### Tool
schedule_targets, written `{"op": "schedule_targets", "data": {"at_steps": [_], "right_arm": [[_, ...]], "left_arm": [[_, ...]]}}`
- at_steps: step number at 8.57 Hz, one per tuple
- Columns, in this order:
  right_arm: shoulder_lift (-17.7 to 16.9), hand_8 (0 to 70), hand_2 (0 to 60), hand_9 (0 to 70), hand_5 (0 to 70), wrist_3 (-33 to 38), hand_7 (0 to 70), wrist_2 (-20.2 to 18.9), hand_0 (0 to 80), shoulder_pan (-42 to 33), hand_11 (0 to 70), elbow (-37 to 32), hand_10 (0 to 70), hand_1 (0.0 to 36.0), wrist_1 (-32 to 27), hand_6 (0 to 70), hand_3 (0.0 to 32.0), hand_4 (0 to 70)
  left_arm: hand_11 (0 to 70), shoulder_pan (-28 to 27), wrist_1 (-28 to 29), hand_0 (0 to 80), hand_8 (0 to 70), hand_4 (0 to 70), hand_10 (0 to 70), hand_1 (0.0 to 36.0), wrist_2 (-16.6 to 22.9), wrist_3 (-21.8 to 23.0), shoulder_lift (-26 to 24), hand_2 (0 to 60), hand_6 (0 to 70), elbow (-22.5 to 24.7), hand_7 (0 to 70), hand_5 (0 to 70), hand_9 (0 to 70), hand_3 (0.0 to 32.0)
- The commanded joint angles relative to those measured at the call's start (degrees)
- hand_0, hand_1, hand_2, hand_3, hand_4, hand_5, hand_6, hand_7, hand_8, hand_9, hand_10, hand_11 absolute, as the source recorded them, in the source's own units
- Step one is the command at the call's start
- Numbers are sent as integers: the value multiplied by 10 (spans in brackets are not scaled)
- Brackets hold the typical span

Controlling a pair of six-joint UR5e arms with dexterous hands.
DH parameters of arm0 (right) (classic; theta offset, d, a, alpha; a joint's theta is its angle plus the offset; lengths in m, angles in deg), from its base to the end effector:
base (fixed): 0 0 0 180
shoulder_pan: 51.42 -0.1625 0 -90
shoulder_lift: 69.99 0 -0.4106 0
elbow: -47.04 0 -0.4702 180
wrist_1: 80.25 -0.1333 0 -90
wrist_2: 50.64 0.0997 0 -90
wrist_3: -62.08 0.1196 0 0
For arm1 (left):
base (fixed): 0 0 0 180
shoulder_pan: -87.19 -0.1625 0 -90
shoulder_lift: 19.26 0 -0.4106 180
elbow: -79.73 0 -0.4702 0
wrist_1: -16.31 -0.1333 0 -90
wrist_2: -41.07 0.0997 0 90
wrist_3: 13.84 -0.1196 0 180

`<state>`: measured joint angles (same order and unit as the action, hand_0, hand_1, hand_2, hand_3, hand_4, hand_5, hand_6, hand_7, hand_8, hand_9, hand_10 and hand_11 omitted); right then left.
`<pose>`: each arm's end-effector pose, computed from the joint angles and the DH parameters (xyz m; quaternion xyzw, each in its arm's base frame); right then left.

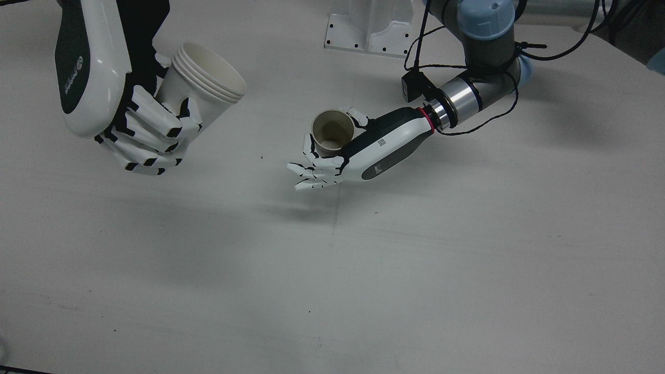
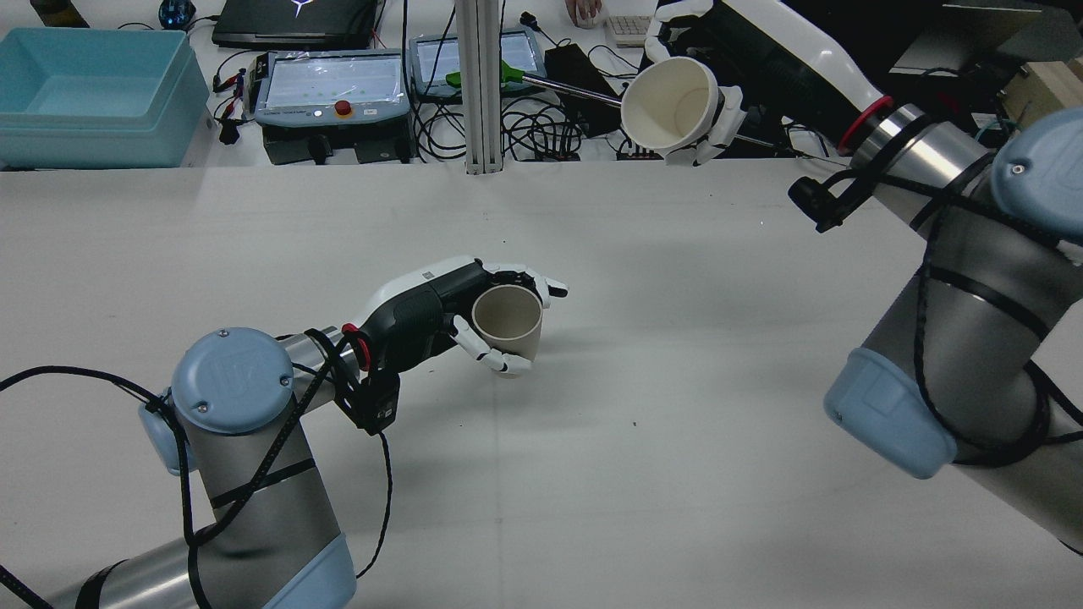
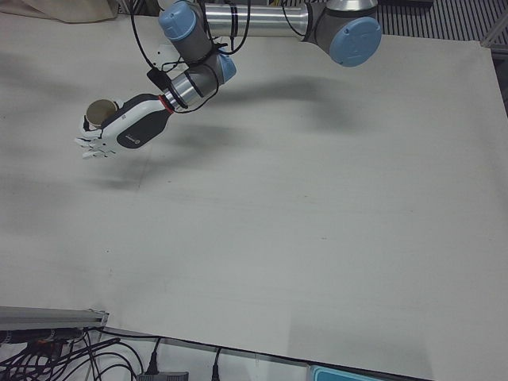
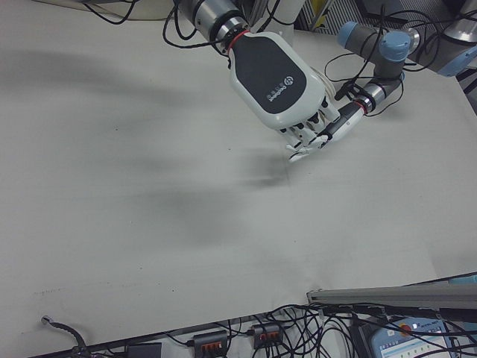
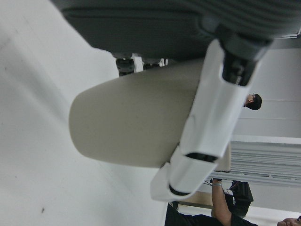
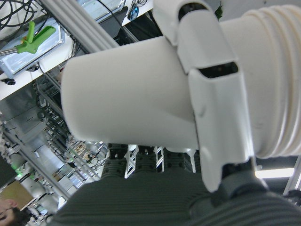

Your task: Pour water

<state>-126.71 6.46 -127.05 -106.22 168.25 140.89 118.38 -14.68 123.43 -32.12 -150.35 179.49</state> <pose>-0.1990 -0.5621 0.1269 0.2110 -0.8050 0.4534 0.3191 0.5319 -0.4964 0.1608 -0.2469 0.7793 -0.4824 0.3146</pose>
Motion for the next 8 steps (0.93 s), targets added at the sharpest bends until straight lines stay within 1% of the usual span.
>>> {"op": "schedule_targets", "data": {"at_steps": [1,2,3,4,5,6,7,8], "right_arm": [[-93,511,600,627,700,149,700,20,800,-82,659,6,450,360,-15,700,0,700],[-142,520,600,637,700,215,700,20,800,-118,679,-2,464,360,-73,700,0,700],[-187,534,600,655,700,282,700,15,800,-153,700,-37,485,360,-163,700,0,700],[-220,556,600,687,700,352,700,15,800,-167,700,-95,513,360,-238,700,0,700],[-248,564,600,700,700,376,700,12,800,-180,700,-138,529,360,-312,700,0,700],[-259,559,600,692,700,379,700,8,800,-182,700,-176,523,360,-356,700,0,700],[-261,558,600,692,700,382,700,9,800,-181,700,-252,515,360,-414,700,0,700],[-260,577,600,700,700,393,700,13,800,-177,700,-361,544,358,-519,700,0,700]], "left_arm": [[140,24,73,800,104,700,76,360,-6,18,134,600,209,57,208,700,98,0],[146,48,107,800,104,700,80,360,-5,19,204,600,204,87,207,700,99,0],[146,89,147,800,104,700,80,360,-3,26,275,600,200,111,209,700,102,0],[145,126,188,800,104,700,79,360,-1,41,331,600,197,118,209,700,102,0],[143,159,255,800,104,700,78,360,0,45,400,600,199,117,212,700,103,0],[142,186,297,800,103,700,77,360,0,45,449,600,196,114,212,700,102,0],[142,190,317,800,101,700,78,360,-1,44,470,600,193,111,215,700,101,0],[145,190,322,800,103,700,79,360,-3,41,479,600,197,112,218,700,103,0]]}}
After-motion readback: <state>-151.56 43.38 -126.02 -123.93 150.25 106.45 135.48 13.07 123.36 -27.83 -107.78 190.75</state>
